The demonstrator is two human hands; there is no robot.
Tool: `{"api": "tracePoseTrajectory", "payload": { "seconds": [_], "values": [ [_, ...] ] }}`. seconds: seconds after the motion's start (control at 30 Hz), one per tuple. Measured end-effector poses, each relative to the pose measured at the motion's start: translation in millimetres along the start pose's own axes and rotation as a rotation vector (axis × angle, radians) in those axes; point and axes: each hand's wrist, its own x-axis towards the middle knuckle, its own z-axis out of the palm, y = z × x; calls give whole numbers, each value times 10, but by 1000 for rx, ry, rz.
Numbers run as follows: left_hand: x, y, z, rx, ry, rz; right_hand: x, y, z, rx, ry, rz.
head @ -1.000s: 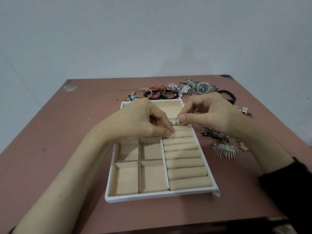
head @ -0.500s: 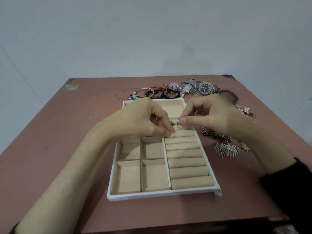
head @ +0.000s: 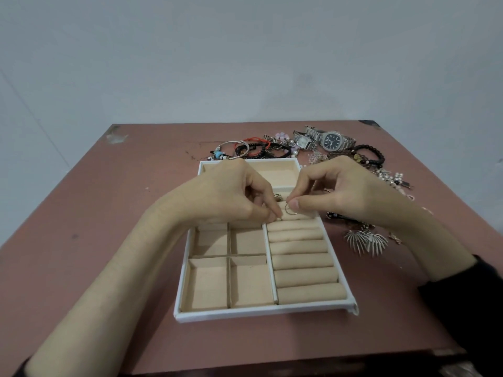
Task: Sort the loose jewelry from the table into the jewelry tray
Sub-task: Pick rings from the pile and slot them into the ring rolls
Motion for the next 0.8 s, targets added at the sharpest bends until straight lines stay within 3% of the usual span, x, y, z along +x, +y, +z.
{"api": "tracePoseTrajectory", "payload": {
  "seconds": [0.1,0.3,0.8],
  "values": [
    [2,2,-31,-30,48,0,-10,-1,1,1,-4,-13],
    [31,-67,-65,-35,303,4,-11,20,11,-22,-38,-62],
    [34,-65,-55,-38,332,-1,-25,35,-36,-100,-47,-118]
  ]
}}
